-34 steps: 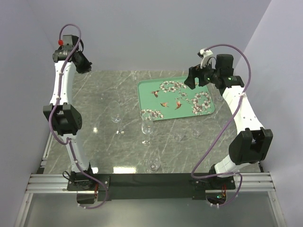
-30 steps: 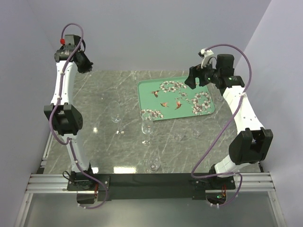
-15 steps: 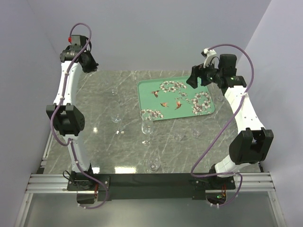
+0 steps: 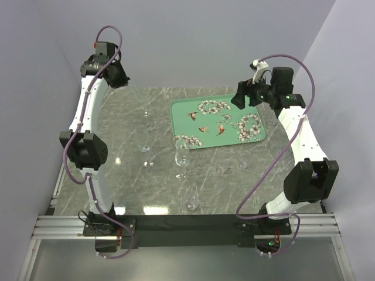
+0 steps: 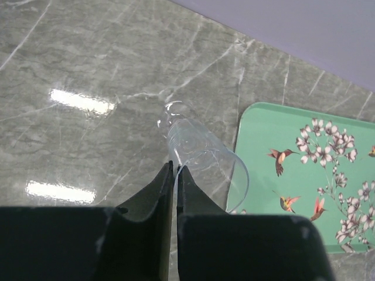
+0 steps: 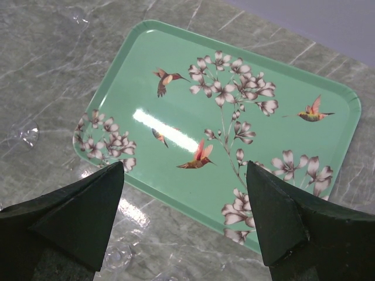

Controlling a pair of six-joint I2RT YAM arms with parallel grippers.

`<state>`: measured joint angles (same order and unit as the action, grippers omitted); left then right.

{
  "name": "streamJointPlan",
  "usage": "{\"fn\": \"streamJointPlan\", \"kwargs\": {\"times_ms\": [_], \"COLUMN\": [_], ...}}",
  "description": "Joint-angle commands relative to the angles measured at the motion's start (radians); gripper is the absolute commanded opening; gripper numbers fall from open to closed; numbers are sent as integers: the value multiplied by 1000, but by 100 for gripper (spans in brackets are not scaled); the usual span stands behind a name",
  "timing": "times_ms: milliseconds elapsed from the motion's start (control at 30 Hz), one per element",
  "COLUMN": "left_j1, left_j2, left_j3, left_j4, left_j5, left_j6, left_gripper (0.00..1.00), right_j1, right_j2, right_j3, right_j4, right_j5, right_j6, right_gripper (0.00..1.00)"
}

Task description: Place the glasses into the tray

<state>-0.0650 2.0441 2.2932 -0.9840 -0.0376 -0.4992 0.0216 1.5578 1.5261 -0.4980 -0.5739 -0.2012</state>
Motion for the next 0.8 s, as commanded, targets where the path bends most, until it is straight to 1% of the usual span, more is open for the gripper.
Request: {"fn": "streamJointPlan", "kwargs": {"times_ms": [0, 167, 767], "left_j1": [-27, -70, -208], "left_j2": [-85, -88, -44], "left_j3": [57, 69, 127], "left_j4": [85, 105, 136], "left_j5": [18, 15, 47], "left_j6": [28, 42, 5], "left_gripper": [0, 0, 0], "right_j1": [-9, -9, -9], "right_j2": [-5, -4, 4], "right_j3": [14, 13, -7], "right_j4": [30, 26, 24], "right_j5": [-23, -23, -20], "right_j6": [9, 8, 3], "right_gripper": [91, 91, 89]}}
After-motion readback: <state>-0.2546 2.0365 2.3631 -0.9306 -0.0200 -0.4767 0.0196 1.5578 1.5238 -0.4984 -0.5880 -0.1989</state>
